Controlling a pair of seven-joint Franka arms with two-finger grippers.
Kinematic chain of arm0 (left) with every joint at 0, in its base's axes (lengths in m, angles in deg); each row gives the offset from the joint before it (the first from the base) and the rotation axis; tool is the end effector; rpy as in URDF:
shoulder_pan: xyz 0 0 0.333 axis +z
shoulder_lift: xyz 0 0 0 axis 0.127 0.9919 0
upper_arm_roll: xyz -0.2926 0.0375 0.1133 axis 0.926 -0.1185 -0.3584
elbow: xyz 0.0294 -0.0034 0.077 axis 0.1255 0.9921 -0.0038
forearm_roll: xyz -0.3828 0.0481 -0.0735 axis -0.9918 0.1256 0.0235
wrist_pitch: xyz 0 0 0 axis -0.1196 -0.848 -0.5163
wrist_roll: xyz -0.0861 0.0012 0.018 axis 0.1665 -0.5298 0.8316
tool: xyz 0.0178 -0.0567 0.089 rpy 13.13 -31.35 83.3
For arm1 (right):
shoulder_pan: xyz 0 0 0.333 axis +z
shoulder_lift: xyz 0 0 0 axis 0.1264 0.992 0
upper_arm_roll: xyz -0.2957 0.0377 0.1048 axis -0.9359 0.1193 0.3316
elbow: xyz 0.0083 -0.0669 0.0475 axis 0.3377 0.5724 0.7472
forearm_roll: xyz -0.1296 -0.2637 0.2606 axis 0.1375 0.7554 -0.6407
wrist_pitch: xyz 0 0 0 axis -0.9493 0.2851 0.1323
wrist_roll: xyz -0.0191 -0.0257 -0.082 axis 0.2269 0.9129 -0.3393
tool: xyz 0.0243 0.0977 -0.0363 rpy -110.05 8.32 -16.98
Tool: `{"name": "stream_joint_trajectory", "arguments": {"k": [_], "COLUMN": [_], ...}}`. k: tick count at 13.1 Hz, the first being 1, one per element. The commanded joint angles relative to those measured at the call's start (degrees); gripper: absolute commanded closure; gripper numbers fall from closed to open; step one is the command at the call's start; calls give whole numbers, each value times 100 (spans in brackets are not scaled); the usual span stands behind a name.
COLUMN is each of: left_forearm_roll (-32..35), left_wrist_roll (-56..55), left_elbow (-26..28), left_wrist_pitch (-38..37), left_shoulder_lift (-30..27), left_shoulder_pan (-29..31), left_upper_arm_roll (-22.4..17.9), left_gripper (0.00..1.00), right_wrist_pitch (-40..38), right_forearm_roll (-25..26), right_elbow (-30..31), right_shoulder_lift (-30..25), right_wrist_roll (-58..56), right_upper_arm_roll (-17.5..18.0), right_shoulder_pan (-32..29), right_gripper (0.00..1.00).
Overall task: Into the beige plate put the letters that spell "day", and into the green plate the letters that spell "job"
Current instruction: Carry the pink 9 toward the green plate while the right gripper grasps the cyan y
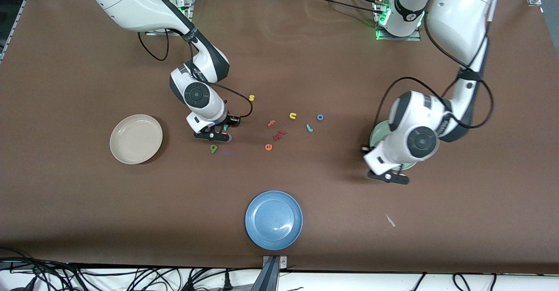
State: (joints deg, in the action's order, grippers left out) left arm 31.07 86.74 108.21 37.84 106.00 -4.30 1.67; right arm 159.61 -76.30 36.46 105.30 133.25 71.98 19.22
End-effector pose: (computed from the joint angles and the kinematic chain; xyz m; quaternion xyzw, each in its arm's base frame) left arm 0.6674 -0.1523 0.2590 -0.9919 0.0920 0.0872 0.0020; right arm 0.5196 0.3144 0.1732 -0.9964 0.0613 0.0577 0.0078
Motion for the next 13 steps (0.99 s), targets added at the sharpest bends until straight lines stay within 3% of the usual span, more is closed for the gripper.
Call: {"name": "stream_joint_trajectory", "arguments": {"k": [1, 6, 7, 8, 9, 13], "left_forearm_roll": [279, 235, 235, 235, 235, 209], "left_wrist_roll": [691, 666, 666, 666, 683, 631], "left_elbow": [127, 329, 373, 365, 356, 286], "left_wrist_pitch": [-28, 173, 235, 236, 227, 78], "left_shoulder_lift": [26, 325, 325, 325, 308, -34], "left_shoulder_pan": [465, 457, 465, 483, 518, 413], "left_upper_arm_roll": [85, 85, 85, 85, 85, 129], "left_gripper": [100, 97, 75, 15, 0, 0], "right_wrist_pitch": [57, 49, 14, -48, -170, -1023], "right_forearm_roll": [134, 108, 108, 117, 108, 143], "right_elbow": [-66, -135, -197, -267, -337, -584], "right_shoulder_lift": [67, 67, 58, 50, 15, -327], "right_wrist_roll": [116, 247, 257, 240, 205, -162], "right_upper_arm_roll": [-18, -35, -35, -35, -35, -254], "right_shoulder_pan": [26, 26, 26, -8, -26, -61], "right_gripper": [67, 78, 81, 85, 87, 87]}}
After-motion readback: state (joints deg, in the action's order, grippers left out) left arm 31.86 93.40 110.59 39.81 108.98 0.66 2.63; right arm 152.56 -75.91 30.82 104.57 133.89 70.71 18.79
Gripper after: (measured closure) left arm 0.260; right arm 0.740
